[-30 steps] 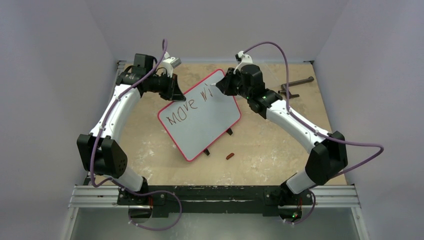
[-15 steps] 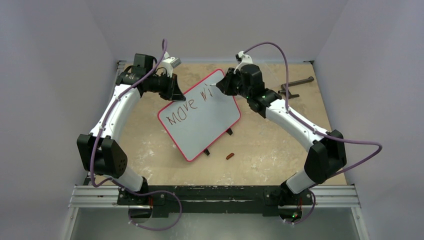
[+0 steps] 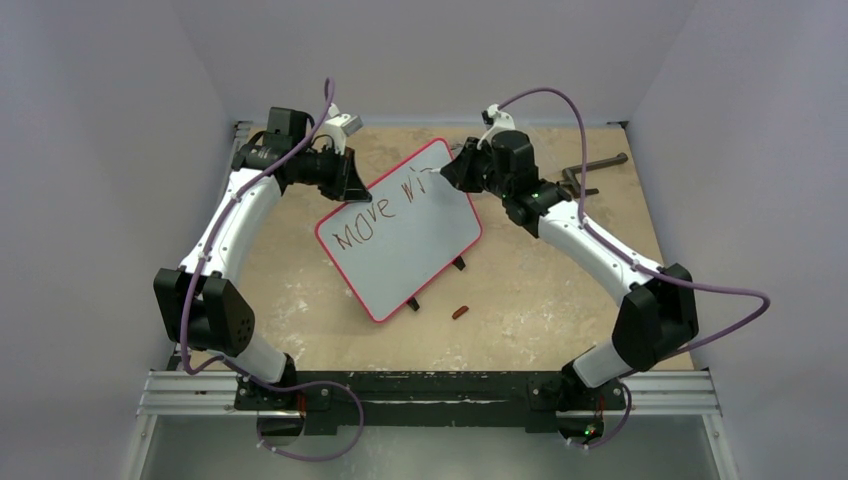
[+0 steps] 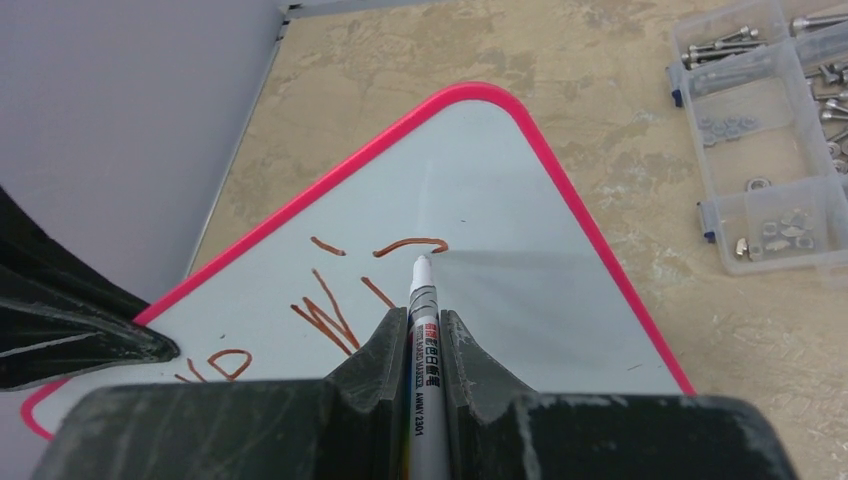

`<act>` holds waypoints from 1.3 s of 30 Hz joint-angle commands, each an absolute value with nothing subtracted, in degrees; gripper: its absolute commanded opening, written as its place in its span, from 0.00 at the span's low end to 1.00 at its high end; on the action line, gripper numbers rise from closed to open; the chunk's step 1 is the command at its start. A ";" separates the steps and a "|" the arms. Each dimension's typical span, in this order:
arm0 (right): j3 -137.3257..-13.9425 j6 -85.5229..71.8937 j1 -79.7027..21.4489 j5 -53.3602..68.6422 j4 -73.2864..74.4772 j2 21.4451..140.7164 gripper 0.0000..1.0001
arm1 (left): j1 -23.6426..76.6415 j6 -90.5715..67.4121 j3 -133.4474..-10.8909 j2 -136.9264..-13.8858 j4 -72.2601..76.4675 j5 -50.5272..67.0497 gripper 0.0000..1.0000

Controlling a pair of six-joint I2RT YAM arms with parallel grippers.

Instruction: Write a sentence on the whiteboard

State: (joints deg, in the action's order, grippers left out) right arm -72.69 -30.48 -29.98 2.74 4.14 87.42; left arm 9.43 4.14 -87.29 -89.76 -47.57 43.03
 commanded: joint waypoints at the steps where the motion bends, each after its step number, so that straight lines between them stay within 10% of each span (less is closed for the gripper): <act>1: -72.32 -30.94 -30.09 6.18 -1.10 83.32 0.00 | 9.23 6.81 -87.93 -87.15 -44.12 41.42 0.00; 39: -70.11 -30.72 -30.07 4.41 2.33 86.55 0.00 | 9.24 6.68 -87.71 -86.42 -43.89 41.75 0.00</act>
State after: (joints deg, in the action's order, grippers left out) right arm -72.79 -31.88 -29.98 5.50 2.09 88.92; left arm 9.41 4.05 -87.29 -89.65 -47.62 42.37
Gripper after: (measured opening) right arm 0.089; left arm 0.044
